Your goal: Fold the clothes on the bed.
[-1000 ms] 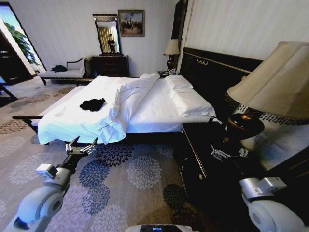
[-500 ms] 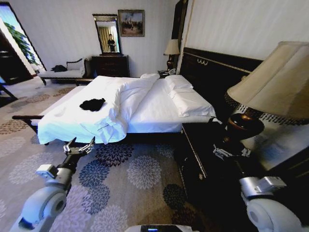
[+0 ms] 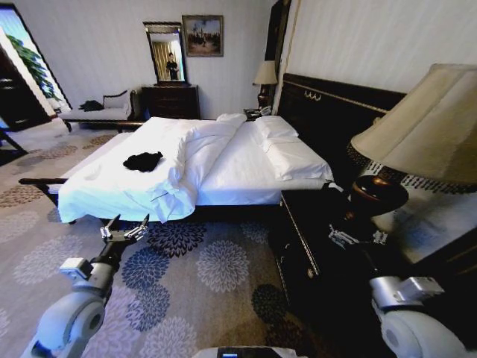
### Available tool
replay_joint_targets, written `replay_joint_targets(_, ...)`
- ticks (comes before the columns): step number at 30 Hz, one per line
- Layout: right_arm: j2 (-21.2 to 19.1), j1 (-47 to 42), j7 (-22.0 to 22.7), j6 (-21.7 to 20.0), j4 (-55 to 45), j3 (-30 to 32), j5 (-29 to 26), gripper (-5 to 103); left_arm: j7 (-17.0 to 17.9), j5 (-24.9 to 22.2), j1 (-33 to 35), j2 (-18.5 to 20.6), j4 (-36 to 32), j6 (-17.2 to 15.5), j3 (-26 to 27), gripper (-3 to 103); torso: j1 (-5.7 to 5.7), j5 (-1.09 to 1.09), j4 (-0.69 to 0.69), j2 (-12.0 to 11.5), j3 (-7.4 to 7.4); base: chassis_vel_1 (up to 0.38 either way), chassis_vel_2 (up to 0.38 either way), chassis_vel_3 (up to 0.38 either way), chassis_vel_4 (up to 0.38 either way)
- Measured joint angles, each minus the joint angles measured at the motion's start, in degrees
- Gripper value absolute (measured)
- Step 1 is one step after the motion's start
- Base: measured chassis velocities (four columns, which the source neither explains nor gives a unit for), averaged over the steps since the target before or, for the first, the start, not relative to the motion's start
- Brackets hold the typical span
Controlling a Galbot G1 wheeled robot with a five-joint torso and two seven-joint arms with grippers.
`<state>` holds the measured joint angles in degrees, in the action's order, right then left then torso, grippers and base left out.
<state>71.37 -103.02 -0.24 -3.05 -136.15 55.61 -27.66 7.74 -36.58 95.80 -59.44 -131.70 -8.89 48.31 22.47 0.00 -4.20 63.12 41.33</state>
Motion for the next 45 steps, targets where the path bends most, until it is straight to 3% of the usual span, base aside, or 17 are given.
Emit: replay_joint_targets(45,0.8,0.2,0.2,-0.4,1.4,-1.0,-0.5,100,0.5,1.0,0.2,0.4,0.4,0.2,-1.0,100,0.01,0.00,0.00,0.0,0.00,-0.108,0.110,0.109,-0.114)
